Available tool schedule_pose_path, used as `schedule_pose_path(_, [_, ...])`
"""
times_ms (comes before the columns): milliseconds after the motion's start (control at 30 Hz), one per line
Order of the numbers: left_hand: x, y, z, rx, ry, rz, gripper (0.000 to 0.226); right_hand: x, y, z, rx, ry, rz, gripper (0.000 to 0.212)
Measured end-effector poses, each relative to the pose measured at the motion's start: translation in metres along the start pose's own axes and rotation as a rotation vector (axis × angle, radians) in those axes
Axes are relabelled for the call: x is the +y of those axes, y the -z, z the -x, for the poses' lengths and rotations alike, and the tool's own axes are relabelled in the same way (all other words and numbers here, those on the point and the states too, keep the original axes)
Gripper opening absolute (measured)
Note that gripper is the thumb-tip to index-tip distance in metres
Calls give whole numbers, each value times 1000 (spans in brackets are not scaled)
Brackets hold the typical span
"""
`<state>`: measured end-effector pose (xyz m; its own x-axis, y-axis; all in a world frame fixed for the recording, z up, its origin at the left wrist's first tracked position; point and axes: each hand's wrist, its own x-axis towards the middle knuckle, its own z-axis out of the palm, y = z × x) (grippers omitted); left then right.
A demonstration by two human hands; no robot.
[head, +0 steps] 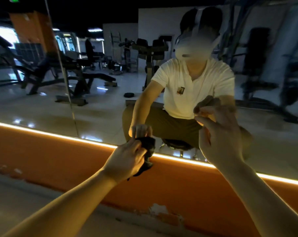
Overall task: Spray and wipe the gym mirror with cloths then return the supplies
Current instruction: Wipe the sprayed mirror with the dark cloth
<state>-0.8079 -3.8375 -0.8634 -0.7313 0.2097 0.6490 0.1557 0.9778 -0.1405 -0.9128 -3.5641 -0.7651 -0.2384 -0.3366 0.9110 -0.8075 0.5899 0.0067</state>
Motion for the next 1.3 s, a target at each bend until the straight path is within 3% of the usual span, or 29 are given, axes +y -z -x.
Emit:
schedule_pose_path(100, [-30,9,18,8,73,-22,27,-9,-15,0,-37,37,-22,31])
schedule_pose_path(200, [-51,18,32,29,297,-45,36,-24,-25,-4,-41,73,-36,30])
schedule_pose_path(333, [-80,25,43,159,673,-26,25,-32,-29,-3,-62,57,-35,30])
schedule_pose_path(433, [-84,28,44,214,766,-15,23,-34,-29,-5,-78,45,-43,34])
schedule_pose_path(667, [-26,18,14,245,406,182,32,-41,-24,-4,-159,0,-22,39])
schedule_pose_path(767, [-4,14,-1,176,211,276,40,-40,-21,0,-184,-1,-22,40])
schedule_pose_path(867, [-11,13,-8,108,114,209,51,-31,-16,0,-170,-2,-6,37])
schedule_pose_path(1000, [-28,8,-6,154,135,35,57,-8,1,4,-124,-17,96,35])
schedule_pose_path(1133, [-27,-7,-13,189,34,-46,58,18,24,-3,-179,11,192,36])
schedule_pose_path(1300, [11,-17,-44,262,-134,-99,58,42,62,18,-114,-121,245,40])
